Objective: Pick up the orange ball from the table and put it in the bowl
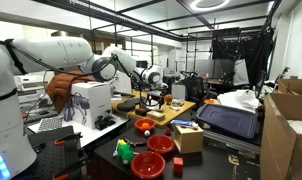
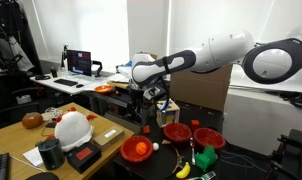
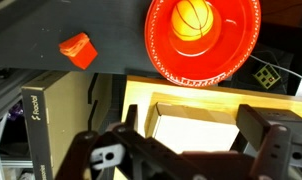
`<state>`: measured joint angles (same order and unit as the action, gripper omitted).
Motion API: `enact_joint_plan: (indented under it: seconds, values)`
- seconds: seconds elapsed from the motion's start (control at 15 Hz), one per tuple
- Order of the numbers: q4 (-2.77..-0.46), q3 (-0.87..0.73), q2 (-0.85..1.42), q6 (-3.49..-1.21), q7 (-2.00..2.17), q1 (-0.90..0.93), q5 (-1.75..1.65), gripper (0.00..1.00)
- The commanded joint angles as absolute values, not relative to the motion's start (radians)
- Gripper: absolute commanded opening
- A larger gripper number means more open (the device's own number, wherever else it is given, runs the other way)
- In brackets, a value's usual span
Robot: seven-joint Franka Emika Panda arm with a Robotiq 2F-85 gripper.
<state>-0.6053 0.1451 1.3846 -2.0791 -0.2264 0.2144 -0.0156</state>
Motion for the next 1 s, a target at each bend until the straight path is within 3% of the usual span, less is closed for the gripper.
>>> enact_joint_plan:
  seconds: [0.0,0.93]
  values:
    - [-0.654,0.127,1.289,-2.008,-0.196,0.211,-0.026,1.00]
    - [-0.934,0.114,0.963,-1.861,-0.149,0.171,-0.015,1.00]
